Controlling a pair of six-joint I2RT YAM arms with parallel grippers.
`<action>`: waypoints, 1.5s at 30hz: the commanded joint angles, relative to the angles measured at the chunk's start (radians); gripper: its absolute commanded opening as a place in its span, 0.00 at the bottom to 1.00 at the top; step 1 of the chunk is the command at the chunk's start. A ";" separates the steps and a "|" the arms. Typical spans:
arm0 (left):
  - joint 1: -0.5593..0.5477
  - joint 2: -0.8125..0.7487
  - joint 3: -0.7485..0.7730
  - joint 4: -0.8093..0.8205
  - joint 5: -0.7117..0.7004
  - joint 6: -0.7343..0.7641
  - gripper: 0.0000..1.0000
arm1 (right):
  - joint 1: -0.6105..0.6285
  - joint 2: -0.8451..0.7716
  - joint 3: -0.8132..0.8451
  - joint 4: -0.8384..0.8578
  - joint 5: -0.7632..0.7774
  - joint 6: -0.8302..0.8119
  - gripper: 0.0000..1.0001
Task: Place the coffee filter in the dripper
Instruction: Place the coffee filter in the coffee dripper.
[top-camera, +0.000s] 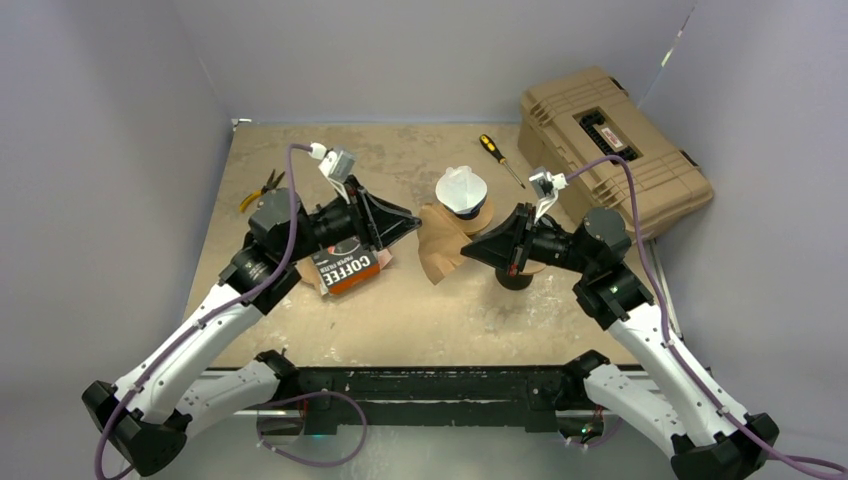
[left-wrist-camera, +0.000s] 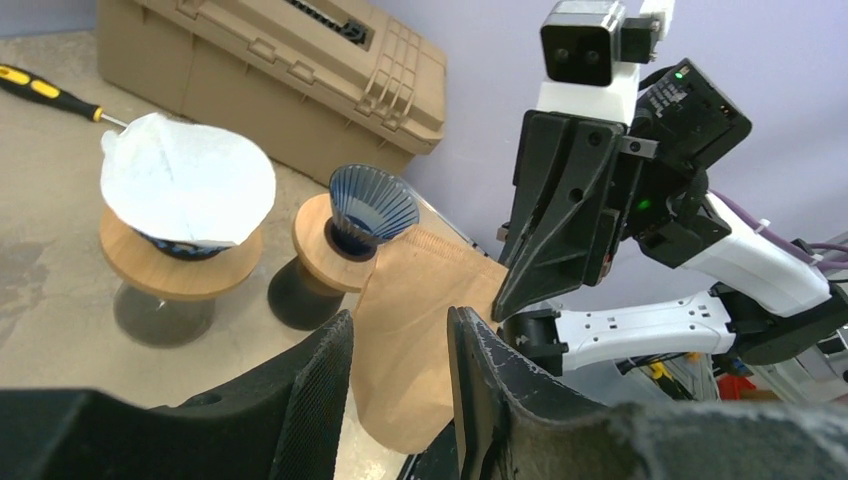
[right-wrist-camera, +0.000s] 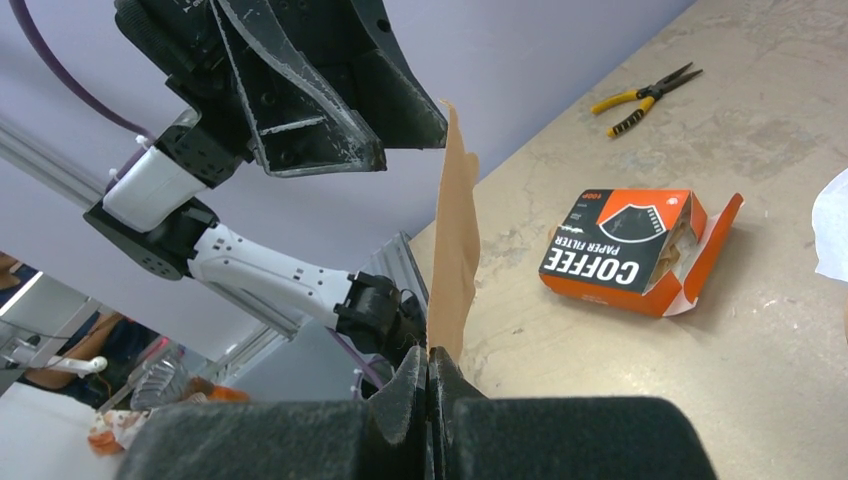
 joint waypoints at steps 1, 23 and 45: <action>0.005 0.017 0.005 0.111 0.068 -0.022 0.40 | -0.003 -0.001 0.038 0.033 -0.029 0.005 0.00; 0.004 0.057 -0.048 0.160 0.068 -0.038 0.53 | -0.003 0.007 0.055 0.031 -0.033 0.008 0.00; 0.005 -0.013 -0.056 0.212 0.140 -0.104 0.32 | -0.003 0.007 0.049 0.025 -0.013 0.009 0.00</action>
